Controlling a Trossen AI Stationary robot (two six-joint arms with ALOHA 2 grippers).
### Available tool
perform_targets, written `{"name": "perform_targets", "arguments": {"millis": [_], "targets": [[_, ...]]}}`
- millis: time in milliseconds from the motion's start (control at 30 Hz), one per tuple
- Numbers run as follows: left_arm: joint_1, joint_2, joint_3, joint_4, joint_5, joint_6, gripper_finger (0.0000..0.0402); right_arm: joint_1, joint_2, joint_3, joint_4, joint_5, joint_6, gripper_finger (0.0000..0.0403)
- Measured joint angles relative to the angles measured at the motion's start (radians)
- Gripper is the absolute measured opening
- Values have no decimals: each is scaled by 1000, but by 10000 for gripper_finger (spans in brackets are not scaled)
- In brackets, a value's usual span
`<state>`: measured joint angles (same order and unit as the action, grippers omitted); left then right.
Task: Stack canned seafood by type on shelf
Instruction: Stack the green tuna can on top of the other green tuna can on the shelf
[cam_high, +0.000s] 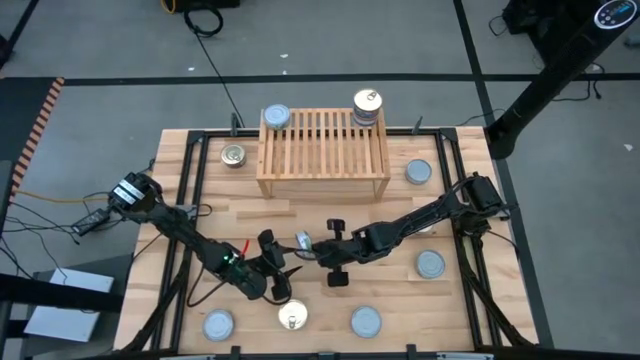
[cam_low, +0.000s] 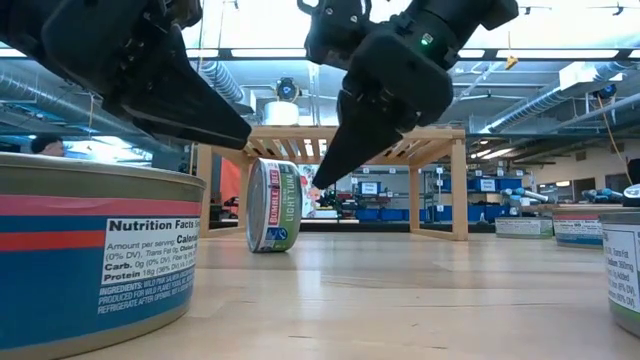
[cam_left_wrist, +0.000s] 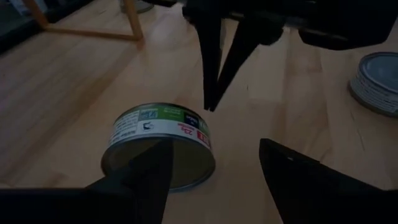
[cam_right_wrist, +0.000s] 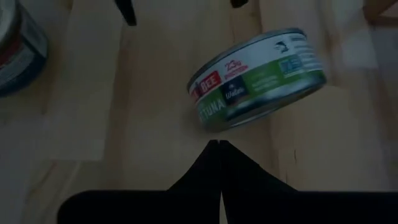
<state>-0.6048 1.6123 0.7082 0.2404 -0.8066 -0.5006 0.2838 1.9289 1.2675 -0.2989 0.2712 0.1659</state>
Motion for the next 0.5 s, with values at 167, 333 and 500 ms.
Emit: {"name": "perform_targets", "arguments": {"millis": [167, 333, 500], "targets": [[0, 0, 0, 0, 0, -1, 243, -18, 58, 0, 53, -32, 8, 8], [1, 0, 0, 1, 0, -2, 243, -19, 118, 0, 166, -109, -10, 8], [1, 0, 0, 1, -1, -6, 243, -20, 133, 0, 252, -116, -11, 8]]}}
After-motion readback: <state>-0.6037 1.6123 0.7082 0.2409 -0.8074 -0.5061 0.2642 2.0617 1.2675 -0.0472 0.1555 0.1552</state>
